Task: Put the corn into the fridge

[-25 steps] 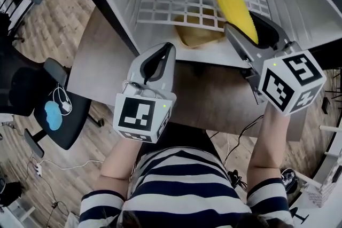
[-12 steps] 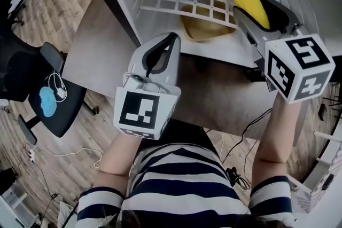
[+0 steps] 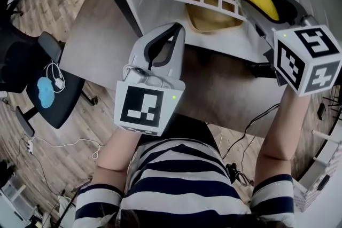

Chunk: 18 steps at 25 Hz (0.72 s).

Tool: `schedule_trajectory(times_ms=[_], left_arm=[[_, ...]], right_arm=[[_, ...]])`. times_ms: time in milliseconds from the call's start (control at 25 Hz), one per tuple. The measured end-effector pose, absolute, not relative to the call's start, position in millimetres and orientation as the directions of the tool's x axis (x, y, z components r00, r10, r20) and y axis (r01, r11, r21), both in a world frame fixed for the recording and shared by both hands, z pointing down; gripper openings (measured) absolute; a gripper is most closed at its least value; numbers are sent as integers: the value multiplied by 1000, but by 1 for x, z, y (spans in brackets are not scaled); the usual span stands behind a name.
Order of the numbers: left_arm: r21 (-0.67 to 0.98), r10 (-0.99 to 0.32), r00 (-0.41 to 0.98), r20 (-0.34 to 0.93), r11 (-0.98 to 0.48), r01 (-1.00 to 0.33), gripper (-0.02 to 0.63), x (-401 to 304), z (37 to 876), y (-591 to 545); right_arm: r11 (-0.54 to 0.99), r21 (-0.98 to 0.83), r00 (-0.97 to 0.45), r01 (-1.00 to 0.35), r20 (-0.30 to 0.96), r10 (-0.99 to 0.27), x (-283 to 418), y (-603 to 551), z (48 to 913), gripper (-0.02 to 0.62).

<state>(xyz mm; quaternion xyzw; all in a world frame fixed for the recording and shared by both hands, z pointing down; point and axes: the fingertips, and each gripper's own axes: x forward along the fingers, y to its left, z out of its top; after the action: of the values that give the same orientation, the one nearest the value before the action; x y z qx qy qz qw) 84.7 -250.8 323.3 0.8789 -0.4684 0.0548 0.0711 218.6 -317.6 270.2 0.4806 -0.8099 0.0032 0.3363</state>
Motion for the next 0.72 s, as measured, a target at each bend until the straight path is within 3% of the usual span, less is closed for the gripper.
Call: schedule_trajectory(times_ms=[720], left_arm=[[80, -820, 547, 166, -542, -837, 0, 81, 324, -250]], right_arm=[[525, 324, -297, -787, 546, -783, 224, -321, 276, 244]])
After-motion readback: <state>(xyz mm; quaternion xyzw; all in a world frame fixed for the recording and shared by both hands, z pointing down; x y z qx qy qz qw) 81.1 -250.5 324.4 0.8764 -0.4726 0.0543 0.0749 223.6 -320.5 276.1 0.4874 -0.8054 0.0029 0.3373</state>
